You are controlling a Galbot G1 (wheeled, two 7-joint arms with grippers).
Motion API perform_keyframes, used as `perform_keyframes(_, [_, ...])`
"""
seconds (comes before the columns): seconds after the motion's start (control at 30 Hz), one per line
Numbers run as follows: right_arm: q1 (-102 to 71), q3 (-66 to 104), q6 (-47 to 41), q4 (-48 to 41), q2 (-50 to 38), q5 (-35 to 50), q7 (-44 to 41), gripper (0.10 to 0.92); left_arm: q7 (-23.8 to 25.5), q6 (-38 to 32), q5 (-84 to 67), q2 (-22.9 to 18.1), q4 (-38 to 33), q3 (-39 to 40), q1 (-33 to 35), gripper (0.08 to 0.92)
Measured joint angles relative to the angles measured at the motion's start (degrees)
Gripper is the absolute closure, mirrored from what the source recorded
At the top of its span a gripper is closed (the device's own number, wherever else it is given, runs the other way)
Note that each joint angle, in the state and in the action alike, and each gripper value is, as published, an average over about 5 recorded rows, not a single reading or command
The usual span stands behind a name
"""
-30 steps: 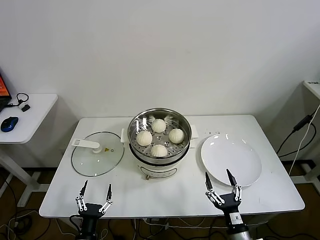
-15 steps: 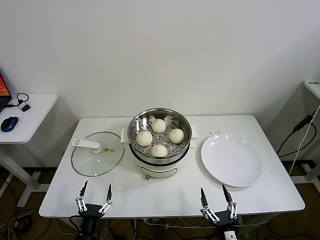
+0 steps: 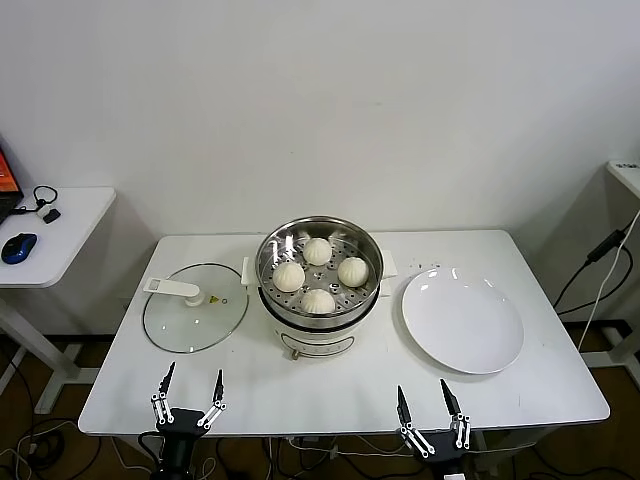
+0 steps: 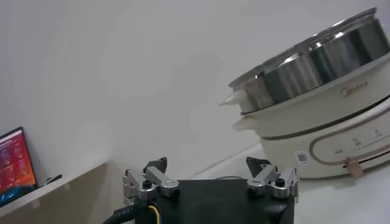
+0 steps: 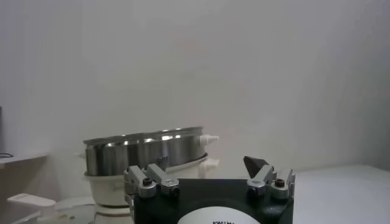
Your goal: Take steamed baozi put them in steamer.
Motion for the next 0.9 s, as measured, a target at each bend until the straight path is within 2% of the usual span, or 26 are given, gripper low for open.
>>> perform_keyframes(0.9, [-0.6,-1.2,0.9,-0.8,-0.1,-0.7,0.2,0.203,0.0,-0.1,0.1,0.0,0.7,0.2,-0.3,0.177])
